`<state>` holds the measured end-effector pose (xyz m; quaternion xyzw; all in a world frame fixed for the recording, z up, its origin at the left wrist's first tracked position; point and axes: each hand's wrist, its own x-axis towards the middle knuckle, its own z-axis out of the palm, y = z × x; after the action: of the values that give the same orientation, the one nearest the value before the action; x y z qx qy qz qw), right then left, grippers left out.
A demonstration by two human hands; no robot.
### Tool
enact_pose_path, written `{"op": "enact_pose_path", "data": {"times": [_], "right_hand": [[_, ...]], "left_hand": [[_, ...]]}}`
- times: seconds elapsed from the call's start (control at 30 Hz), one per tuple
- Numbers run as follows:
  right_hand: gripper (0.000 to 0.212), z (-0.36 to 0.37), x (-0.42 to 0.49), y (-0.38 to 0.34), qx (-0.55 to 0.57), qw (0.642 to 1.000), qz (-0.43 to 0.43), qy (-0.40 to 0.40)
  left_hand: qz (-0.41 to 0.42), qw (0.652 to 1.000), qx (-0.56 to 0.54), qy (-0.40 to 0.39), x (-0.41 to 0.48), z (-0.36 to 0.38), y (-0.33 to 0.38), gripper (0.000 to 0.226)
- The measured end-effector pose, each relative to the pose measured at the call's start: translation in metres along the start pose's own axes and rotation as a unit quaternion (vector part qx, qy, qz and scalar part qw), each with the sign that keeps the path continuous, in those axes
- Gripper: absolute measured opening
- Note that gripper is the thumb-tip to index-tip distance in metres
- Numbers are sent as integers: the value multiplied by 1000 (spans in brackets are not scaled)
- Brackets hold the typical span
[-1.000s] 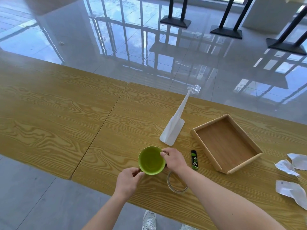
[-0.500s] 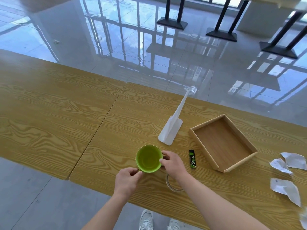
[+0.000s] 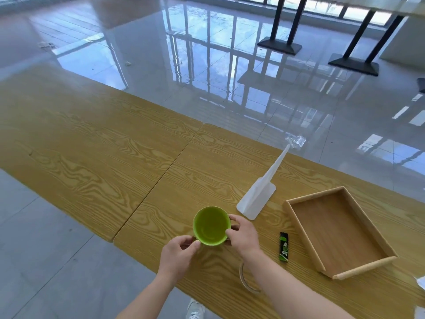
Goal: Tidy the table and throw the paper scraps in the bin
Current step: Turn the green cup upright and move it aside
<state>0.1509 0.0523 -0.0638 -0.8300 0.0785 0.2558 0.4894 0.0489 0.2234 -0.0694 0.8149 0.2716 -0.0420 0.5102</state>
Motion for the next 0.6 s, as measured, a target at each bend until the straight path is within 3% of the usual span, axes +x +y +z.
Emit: {"op": "enact_pose_path", "data": {"times": [0.13, 0.3, 0.6], "right_hand": [[52, 9, 9, -11, 14, 1000, 9, -2], [51, 30, 29, -29, 53, 998, 23, 4], [50, 59, 62, -68, 61, 998, 15, 19]], "left_hand": [[87, 984, 142, 61, 30, -30, -17, 26], [97, 916, 387, 51, 76, -73, -53, 53], [140, 893, 427, 29, 98, -87, -95, 75]]}}
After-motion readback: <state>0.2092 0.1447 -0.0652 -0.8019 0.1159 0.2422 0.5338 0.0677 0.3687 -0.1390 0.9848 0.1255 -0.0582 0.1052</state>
